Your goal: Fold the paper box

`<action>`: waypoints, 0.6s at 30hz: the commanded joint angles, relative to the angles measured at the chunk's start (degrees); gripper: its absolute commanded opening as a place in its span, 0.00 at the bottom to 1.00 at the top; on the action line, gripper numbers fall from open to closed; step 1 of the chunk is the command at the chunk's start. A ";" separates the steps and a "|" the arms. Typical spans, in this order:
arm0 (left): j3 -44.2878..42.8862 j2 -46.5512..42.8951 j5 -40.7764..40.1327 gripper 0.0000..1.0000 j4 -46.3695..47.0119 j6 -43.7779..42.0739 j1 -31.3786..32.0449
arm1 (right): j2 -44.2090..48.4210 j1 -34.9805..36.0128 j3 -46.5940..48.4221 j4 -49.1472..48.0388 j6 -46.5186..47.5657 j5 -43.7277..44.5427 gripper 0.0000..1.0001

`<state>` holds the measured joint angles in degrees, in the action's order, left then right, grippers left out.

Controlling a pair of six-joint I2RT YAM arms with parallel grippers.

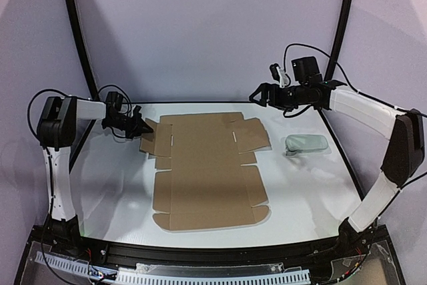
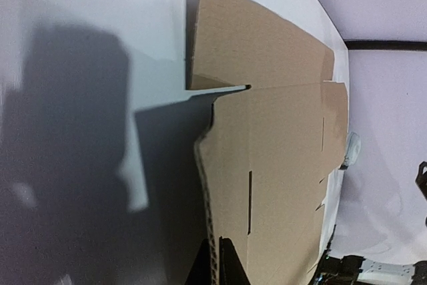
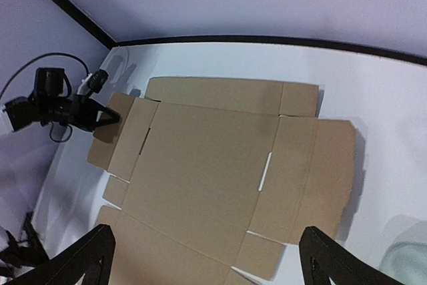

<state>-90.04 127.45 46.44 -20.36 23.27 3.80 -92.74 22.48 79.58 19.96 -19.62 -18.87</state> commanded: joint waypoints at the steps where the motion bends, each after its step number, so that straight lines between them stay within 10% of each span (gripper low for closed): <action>1: 0.43 -11.57 -0.15 0.01 -2.30 -11.44 2.46 | 1.54 -0.28 1.93 3.47 7.91 0.78 0.98; 18: 17.60 -39.00 -3.80 0.01 2.84 -26.54 11.31 | -0.04 2.07 17.66 16.46 47.67 -12.36 0.98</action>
<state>-77.11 92.86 44.31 -19.28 -0.86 13.78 -91.90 22.67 92.09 30.52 17.74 -27.98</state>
